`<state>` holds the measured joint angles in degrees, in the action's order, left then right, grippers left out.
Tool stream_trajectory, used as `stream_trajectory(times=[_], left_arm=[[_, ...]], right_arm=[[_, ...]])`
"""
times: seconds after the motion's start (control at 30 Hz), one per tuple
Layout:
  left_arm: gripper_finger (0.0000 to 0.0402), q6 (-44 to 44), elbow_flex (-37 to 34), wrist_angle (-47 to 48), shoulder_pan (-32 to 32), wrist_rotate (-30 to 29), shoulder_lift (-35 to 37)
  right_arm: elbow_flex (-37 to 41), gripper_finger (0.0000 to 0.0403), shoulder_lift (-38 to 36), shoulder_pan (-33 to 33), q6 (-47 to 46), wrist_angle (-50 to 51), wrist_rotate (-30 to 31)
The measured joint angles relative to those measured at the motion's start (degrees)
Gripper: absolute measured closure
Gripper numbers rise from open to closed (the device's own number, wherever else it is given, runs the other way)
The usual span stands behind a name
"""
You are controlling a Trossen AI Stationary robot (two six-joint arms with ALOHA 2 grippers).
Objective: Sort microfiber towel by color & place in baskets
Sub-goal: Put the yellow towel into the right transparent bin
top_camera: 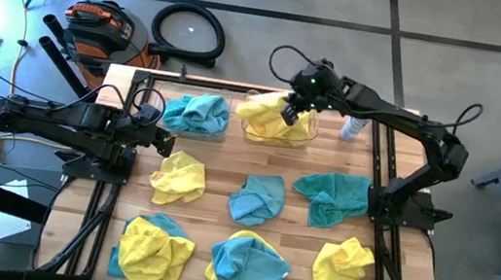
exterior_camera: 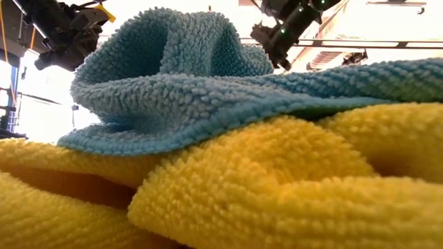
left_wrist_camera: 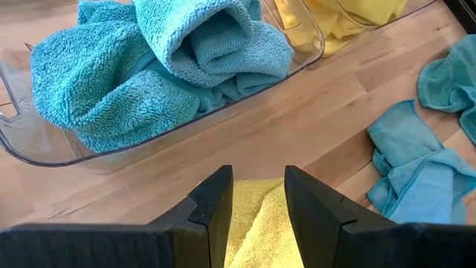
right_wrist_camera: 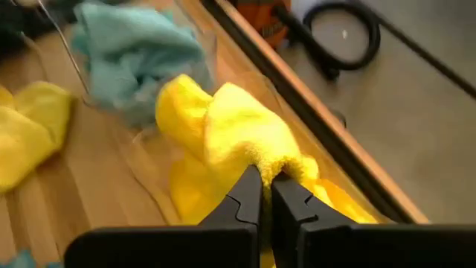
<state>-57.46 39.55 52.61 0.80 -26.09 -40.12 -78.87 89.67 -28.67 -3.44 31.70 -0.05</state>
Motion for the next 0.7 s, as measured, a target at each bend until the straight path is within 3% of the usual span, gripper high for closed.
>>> stream_trajectory(times=[0.37,0.7], left_arm=[[0.0289,0.0,0.0,-0.1,0.0,1.4,0.0],[0.0289,-1.9,0.0,-0.2,0.0,1.9,0.0]], right_arm=[[-1.1,0.0403,10.7,3.1,0.9,-5.3,-3.3],[-11.1,0.0403,25.9,2.3,0.1,-5.0,-3.4]])
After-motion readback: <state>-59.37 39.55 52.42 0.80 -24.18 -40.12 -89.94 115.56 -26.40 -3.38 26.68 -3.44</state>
